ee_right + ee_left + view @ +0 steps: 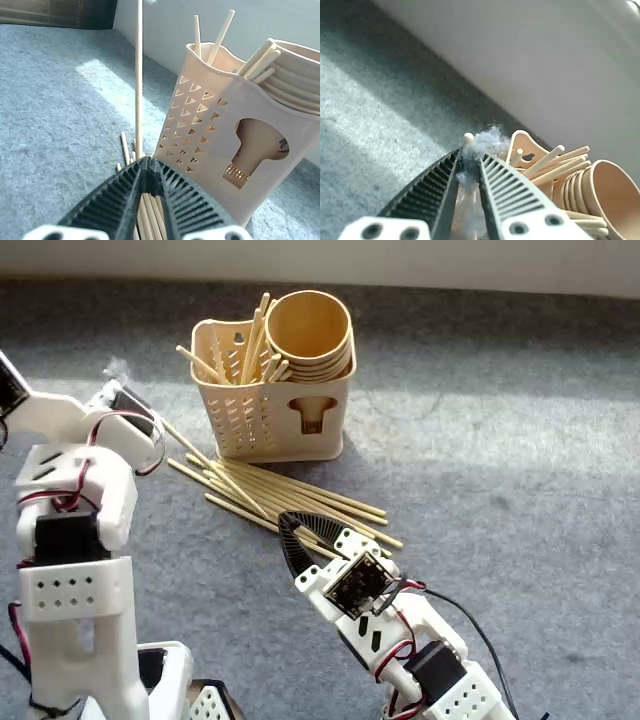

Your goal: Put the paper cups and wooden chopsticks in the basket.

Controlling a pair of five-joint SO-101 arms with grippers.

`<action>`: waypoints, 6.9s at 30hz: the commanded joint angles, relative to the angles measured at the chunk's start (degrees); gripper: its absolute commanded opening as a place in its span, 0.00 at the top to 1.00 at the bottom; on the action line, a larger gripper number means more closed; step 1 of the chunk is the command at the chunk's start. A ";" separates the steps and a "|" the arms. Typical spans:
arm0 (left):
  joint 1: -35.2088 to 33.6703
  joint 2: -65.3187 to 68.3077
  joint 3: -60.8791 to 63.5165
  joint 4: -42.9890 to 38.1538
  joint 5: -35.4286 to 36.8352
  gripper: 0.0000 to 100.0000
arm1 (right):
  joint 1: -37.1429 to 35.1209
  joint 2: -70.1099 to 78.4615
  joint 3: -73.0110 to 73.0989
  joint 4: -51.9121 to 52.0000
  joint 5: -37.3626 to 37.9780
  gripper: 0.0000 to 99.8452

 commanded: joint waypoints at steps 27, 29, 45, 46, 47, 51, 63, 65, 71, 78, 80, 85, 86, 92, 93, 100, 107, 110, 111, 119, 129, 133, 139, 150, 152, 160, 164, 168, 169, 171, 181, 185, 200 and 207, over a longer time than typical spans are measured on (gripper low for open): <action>-0.48 -8.40 -0.31 -35.43 -11.52 0.99 | -0.40 -0.57 5.32 0.13 0.62 0.99; -0.48 -5.93 -0.75 -35.69 -11.43 0.99 | -0.48 -0.57 5.32 0.13 0.62 0.99; 1.63 13.41 -5.93 -40.09 -11.43 0.99 | -0.48 -0.57 5.32 0.13 0.62 0.99; 2.15 13.85 -5.93 -40.09 -11.52 0.99 | -0.48 -0.57 5.32 0.13 0.62 0.99; 2.59 14.11 -5.93 -40.00 -12.22 0.99 | -0.48 -0.57 5.32 0.13 0.62 0.99; 5.41 14.37 -5.41 -39.74 -17.58 0.99 | -0.40 -0.57 5.32 0.13 0.62 0.99; 10.33 14.29 -4.79 -29.36 -25.23 0.99 | -0.40 -0.57 5.32 0.13 0.62 0.99; 10.95 14.02 -4.88 -27.25 -25.58 0.95 | -0.40 -0.57 5.32 0.13 0.62 0.99; 11.12 14.02 -5.05 -21.45 -25.49 0.86 | -0.40 -0.57 5.32 0.13 0.62 0.99; 10.77 13.93 -6.11 -21.01 -25.23 0.88 | -0.40 -0.57 5.32 0.13 0.62 0.99; 10.77 13.93 -7.60 -20.31 -25.14 0.89 | -0.40 -0.57 5.32 0.13 0.62 0.99; 11.74 13.93 -11.82 -16.97 -25.05 0.95 | -0.40 -0.57 5.32 0.13 0.62 0.99; 12.62 14.02 -11.91 -16.88 -25.05 0.97 | -0.40 -0.57 5.32 0.13 0.62 0.99; 14.02 14.37 -7.25 -16.79 -25.05 0.99 | -0.31 -0.57 5.32 0.13 0.62 0.99; 14.02 14.37 -6.37 -16.79 -25.05 0.99 | -0.31 -0.57 5.32 0.13 0.62 0.99; 14.02 14.37 -2.59 -16.79 -25.05 0.99 | -0.31 -0.57 5.32 0.13 0.62 0.99; 13.76 13.14 -4.62 -16.79 -23.74 0.99 | -0.31 -0.57 5.32 0.13 0.62 0.99; 13.58 10.51 -7.60 -16.62 -19.52 0.99 | -0.31 -0.57 5.32 0.13 0.62 0.99; 13.58 9.54 -8.31 -16.70 -18.81 0.99 | -0.31 -0.57 5.32 0.13 0.62 0.99; 11.03 7.08 -10.95 -16.79 -18.20 0.99 | -0.31 -0.57 5.32 0.13 0.62 0.99; 5.85 13.76 -5.85 -25.23 -18.20 0.99 | -0.31 -0.57 5.32 0.13 0.62 0.99; 5.85 17.10 -5.76 -25.14 -18.20 0.99 | -0.31 -0.57 5.32 0.13 0.62 0.99; 8.48 18.07 -0.84 -22.42 -18.46 0.99 | -0.31 -0.57 5.32 0.13 0.62 0.99; 8.92 16.48 3.47 -22.42 -18.20 0.99 | -0.31 -0.57 5.32 0.13 0.62 0.99; 8.75 14.55 2.15 -22.33 -18.20 0.99 | -0.31 -0.57 5.32 0.13 0.62 0.99; 8.66 1.80 1.80 -19.34 -18.20 0.99 | -0.31 -0.57 5.32 0.13 0.62 0.99; 8.66 -2.59 1.80 -13.63 -18.11 0.99 | -0.31 -0.57 5.32 0.13 0.62 0.99; 8.66 -4.70 1.71 -6.77 -18.11 0.99 | -0.31 -0.57 5.32 0.13 0.62 0.99; 8.57 -5.14 1.89 -5.27 -18.11 0.99 | -0.31 -0.57 5.32 0.13 0.62 0.99; 8.48 -6.02 1.89 -1.67 -18.11 0.99 | -0.31 -0.57 5.32 0.13 0.62 0.99; 4.35 -7.60 2.07 14.86 -11.34 0.99 | -0.31 -0.57 5.32 0.13 0.62 0.99; 4.26 -3.91 1.89 21.01 -11.16 0.99 | -0.31 -0.57 5.32 0.13 0.62 0.99; 4.44 16.66 1.63 24.53 -3.96 0.99 | -0.31 -0.57 5.32 0.13 0.62 0.99; 4.62 25.54 1.63 24.26 -3.87 0.89 | -0.31 -0.57 5.32 0.13 0.62 0.99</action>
